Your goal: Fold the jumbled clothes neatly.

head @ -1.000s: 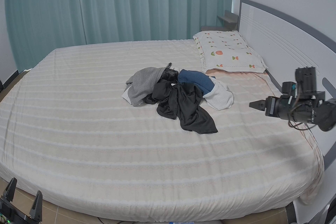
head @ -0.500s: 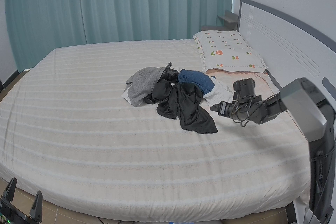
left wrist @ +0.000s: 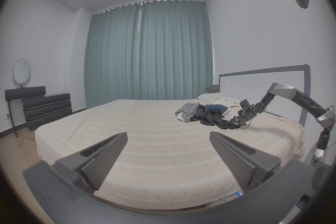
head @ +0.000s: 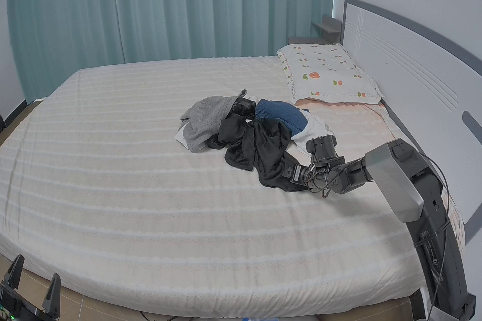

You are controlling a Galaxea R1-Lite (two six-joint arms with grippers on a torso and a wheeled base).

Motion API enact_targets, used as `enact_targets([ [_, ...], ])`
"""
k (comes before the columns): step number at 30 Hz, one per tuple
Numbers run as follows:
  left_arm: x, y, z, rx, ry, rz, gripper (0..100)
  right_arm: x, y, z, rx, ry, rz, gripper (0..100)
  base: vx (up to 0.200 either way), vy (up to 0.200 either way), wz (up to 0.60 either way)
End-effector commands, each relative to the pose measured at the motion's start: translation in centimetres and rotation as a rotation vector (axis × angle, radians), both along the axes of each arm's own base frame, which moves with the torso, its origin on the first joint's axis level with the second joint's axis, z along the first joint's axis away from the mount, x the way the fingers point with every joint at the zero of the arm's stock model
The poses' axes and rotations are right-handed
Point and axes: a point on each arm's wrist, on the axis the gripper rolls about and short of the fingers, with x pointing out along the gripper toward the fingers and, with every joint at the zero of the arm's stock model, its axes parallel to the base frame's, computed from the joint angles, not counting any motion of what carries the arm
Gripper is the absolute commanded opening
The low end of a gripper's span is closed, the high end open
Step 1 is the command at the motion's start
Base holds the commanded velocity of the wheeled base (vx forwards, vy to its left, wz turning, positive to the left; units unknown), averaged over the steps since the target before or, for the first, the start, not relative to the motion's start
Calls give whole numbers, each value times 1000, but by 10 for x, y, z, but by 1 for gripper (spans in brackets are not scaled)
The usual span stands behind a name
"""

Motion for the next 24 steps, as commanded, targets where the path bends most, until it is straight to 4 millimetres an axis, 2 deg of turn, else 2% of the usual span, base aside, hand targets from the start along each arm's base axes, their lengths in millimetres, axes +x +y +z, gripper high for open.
enact_targets([
  [1,0,0,-4,1,0,2,100,1,1,6,-1,-16,-7,0,0,0,0],
  [15,0,0,-5,0,1,0,100,-5,-1,24,23,-23,-38,0,0,0,0],
  [19,0,0,-4,0,0,2,100,-22,3,37,94,19,-78,0,0,0,0],
  [22,0,0,-5,0,1,2,100,-49,-5,61,157,71,-68,0,0,0,0],
  [23,0,0,-5,0,1,2,100,-49,-5,61,157,71,-68,0,0,0,0],
  [24,0,0,-5,1,1,0,100,-63,-10,79,205,89,-34,0,0,0,0],
])
